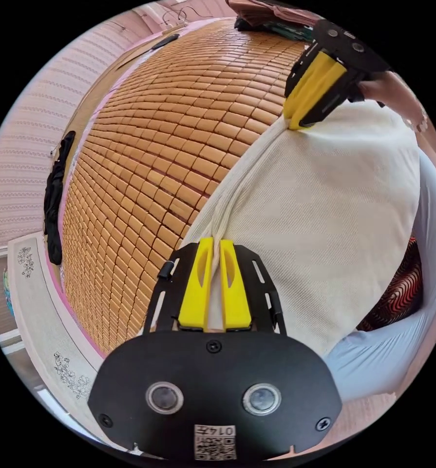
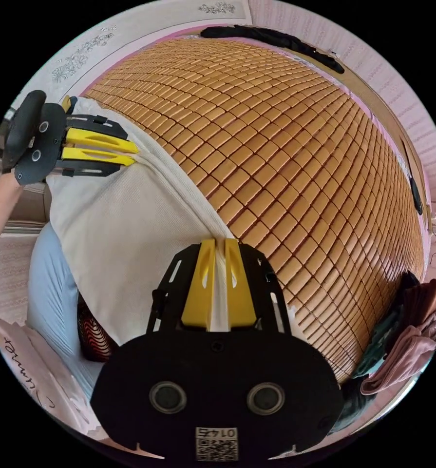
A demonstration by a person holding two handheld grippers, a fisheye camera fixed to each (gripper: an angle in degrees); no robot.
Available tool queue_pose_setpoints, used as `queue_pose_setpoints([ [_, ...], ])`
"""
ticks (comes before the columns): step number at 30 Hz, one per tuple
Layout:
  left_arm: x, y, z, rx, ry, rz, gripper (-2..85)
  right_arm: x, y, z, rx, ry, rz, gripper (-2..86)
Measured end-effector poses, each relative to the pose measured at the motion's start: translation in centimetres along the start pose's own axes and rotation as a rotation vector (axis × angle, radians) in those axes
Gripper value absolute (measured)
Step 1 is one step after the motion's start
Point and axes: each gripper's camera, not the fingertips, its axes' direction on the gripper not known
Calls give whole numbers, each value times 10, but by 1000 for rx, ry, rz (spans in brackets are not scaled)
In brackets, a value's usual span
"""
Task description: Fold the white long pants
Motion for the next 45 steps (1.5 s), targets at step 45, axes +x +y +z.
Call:
queue_pose_setpoints([
  [45,52,47,2,-60,-66,11,1,144,764,13,981,-525,1313,28],
])
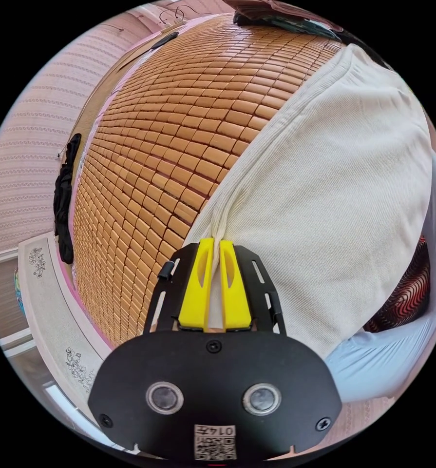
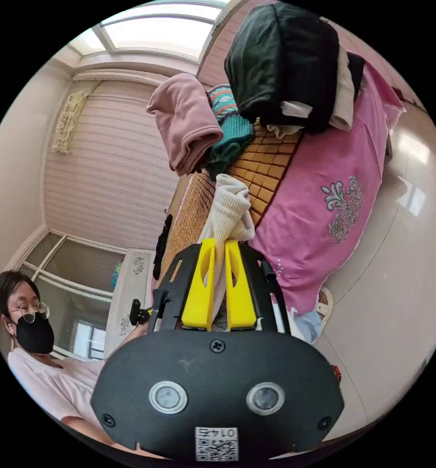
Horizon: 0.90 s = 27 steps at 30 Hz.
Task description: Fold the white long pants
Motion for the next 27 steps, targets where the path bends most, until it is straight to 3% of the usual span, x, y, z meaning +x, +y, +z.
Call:
queue_pose_setpoints([
  [5,-6,28,2,37,10,-65,3,-160,-50,11,-93,75,-574,22],
  [6,-6,32,2,43,8,-74,3,-167,-51,7,-86,89,-600,22],
  [9,0,49,2,77,-45,-67,7,-131,-56,-10,-98,123,-455,25],
  [12,5,61,0,143,-44,-62,11,-34,-54,7,-136,150,-105,36],
  [14,-4,70,1,175,4,-115,17,13,-46,40,-213,284,75,51],
  [18,-20,98,-4,202,40,-141,34,-9,-35,35,-139,289,27,60],
  [21,-26,135,-25,247,14,-158,42,-60,-27,21,-34,543,-69,42],
  [23,-22,167,-39,286,30,-182,41,-122,-22,35,2,634,-274,22],
  [25,-12,187,-46,310,79,-185,38,-167,-15,70,-72,620,-456,9],
  [27,2,202,-51,326,142,-190,35,-202,-3,125,-317,452,-644,-1],
])
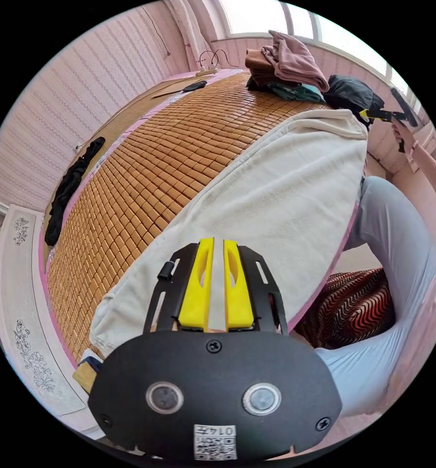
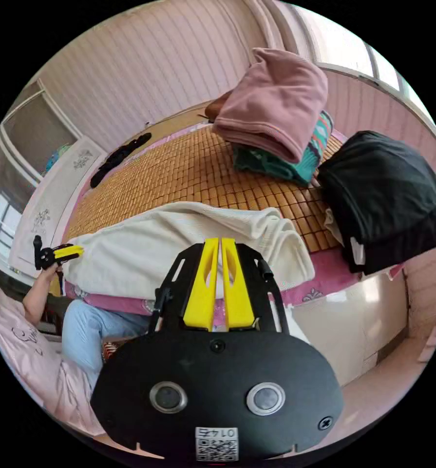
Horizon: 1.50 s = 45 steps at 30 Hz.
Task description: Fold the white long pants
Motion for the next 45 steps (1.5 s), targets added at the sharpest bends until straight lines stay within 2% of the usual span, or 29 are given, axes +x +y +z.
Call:
queue_pose_setpoints([
  [1,10,9,-2,9,47,-6,33,-31,-15,30,-111,-122,-106,-5],
  [2,22,17,-2,13,84,-2,31,-62,-26,65,-234,-129,-180,-7],
  [3,28,20,0,8,95,3,30,-77,-31,83,-291,-72,-217,-8],
  [5,47,32,7,-15,106,7,25,-112,-50,129,-377,306,-341,-9],
  [6,51,34,8,-22,109,12,24,-118,-58,133,-392,304,-364,-9],
  [7,55,39,8,-33,110,11,22,-123,-78,131,-379,316,-351,-9],
  [11,54,52,-1,-10,172,-20,18,-138,-149,95,-127,562,-301,-10],
  [14,54,59,-3,6,197,-36,18,-156,-182,99,-153,691,-297,-10],
  [18,59,72,-6,37,205,-66,15,-189,-183,126,-268,566,-350,-9],
  [22,62,94,23,4,185,-113,8,-173,-168,204,-488,504,-254,-7],
  [23,62,101,23,35,180,-98,5,-181,-163,196,-355,497,-285,-7],
  [25,57,107,21,37,195,-107,3,-187,-163,199,-327,501,-281,-8],
  [28,36,125,8,58,268,-191,-2,-203,-180,202,-401,501,-287,-9],
  [30,16,146,-10,88,234,-282,-3,-225,-191,195,-393,400,-320,-10],
  [34,-59,231,-56,116,11,-530,5,-328,-205,183,-273,105,-516,-10],
  [37,-112,296,-74,69,-113,-697,5,-434,-201,208,-293,-74,-731,-10],
  [39,-130,317,-83,65,-142,-738,4,-498,-195,230,-299,-163,-844,-10],
  [41,-138,320,-84,-21,-292,-714,2,-574,-190,261,-324,-267,-930,-10],
  [43,-148,323,-70,-85,-389,-719,-1,-624,-188,283,-344,-248,-992,-10],
  [45,-167,337,-44,-154,-361,-753,-2,-661,-190,307,-310,-62,-1026,-9],
])
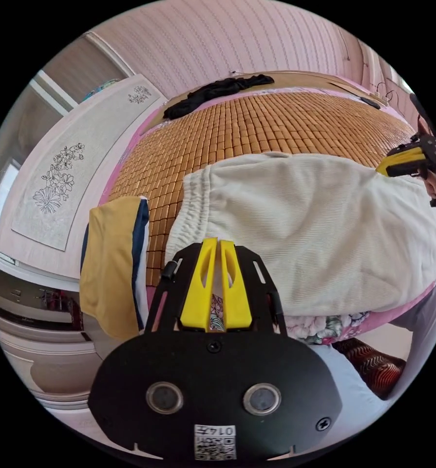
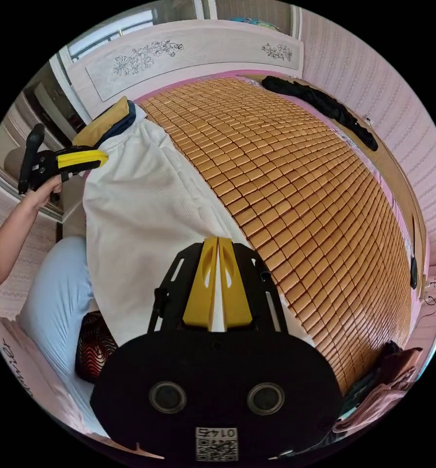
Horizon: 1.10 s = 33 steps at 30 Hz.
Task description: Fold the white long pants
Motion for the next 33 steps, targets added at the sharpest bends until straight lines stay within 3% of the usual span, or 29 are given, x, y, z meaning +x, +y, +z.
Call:
queue_pose_setpoints([
  [2,-20,7,35,-36,106,-28,-4,-7,-34,33,-110,170,-16,-9],
  [7,-44,12,36,-14,225,-97,-7,-2,-60,44,-147,119,-6,-8],
  [11,-34,22,-3,65,149,-30,-9,-15,-57,-6,59,-30,-28,-7],
  [13,-24,27,-10,83,143,16,-9,-24,-63,-4,7,-137,-60,-7],
  [16,-10,34,18,0,100,76,-8,-32,-84,27,-127,-1,-93,-7],
  [17,-13,40,23,54,125,49,-8,-30,-95,44,-187,26,-99,-7],
  [21,-18,36,21,35,174,3,-8,-22,-114,56,-219,-31,-43,-7],
  [24,-8,36,-8,98,134,8,-8,-41,-115,48,-188,57,-74,-7],
  [26,18,40,-59,229,204,92,-8,-55,-105,32,-139,173,-83,-8],
  [29,91,46,-106,291,337,304,-8,-58,-87,12,-86,224,-27,-9],
  [33,201,61,-129,316,488,436,-8,-52,-66,10,-142,232,5,-10],
])
